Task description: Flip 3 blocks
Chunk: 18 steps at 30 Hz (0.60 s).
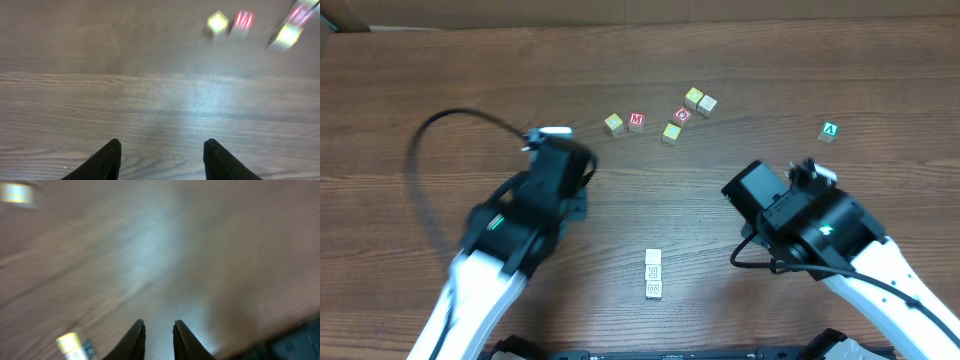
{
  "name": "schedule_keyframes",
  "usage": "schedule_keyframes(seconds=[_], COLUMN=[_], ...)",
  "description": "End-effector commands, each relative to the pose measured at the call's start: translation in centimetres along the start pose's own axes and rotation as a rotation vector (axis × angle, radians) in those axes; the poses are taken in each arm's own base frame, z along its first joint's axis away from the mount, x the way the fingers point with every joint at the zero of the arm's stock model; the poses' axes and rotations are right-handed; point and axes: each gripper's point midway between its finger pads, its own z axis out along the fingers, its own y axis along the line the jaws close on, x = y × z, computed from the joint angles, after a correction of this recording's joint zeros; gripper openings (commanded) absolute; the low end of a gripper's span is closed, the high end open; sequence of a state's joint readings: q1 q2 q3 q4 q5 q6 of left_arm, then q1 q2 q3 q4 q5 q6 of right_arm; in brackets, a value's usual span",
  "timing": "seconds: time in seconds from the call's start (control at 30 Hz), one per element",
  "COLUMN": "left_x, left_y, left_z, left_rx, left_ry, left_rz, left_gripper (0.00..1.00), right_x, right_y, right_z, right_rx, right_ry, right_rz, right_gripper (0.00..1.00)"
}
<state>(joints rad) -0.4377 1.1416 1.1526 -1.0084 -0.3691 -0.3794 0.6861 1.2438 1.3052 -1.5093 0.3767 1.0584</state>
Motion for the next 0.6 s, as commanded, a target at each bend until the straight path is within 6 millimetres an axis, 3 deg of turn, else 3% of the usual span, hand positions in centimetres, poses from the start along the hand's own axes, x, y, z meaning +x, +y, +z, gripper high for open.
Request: schedule_keyframes(seconds=[0.0, 0.13, 0.2, 0.23, 0.27, 0.3, 0.33, 0.37, 0.57], left_x=[-2.0, -1.3, -0.6, -0.3, 0.0, 0.4, 0.7, 1.0, 2.3], left_y=[2.4, 4.6, 5.8, 6.3, 6.8, 7.1, 7.3, 7.5, 7.9], left_z=[-6.3, -10.9, -12.6, -13.3, -13.8, -14.2, -14.5, -14.7, -14.2], left_rx=[0.041, 0.087, 0.098, 0.098, 0.100, 0.104, 0.106, 0.106, 0.088], left_ry=[-0.173, -0.289, -0.337, -0.356, -0.372, -0.382, -0.387, -0.386, -0.343], left_rz=[-0.125, -0.175, -0.196, -0.205, -0.213, -0.216, -0.219, -0.219, -0.200], left_gripper=[0.48, 0.51, 0.53, 0.53, 0.55, 0.57, 0.62, 1.00, 1.00], right_x=[-2.9, -4.2, -4.5, -4.5, -4.5, -4.6, -4.6, -4.6, -4.5], right_y=[1.7, 3.1, 3.6, 3.6, 3.7, 3.8, 3.8, 3.8, 3.7], right_z=[-3.0, -4.3, -4.5, -4.5, -4.5, -4.6, -4.6, -4.6, -4.5], right_rx=[-0.105, -0.166, -0.180, -0.182, -0.185, -0.187, -0.188, -0.189, -0.185], right_ry=[-0.120, -0.178, -0.195, -0.198, -0.199, -0.201, -0.201, -0.202, -0.198], right_rz=[-0.222, -0.305, -0.333, -0.331, -0.329, -0.328, -0.327, -0.328, -0.330], right_gripper=[0.22, 0.24, 0.34, 0.43, 0.59, 0.89, 1.00, 1.00, 1.00])
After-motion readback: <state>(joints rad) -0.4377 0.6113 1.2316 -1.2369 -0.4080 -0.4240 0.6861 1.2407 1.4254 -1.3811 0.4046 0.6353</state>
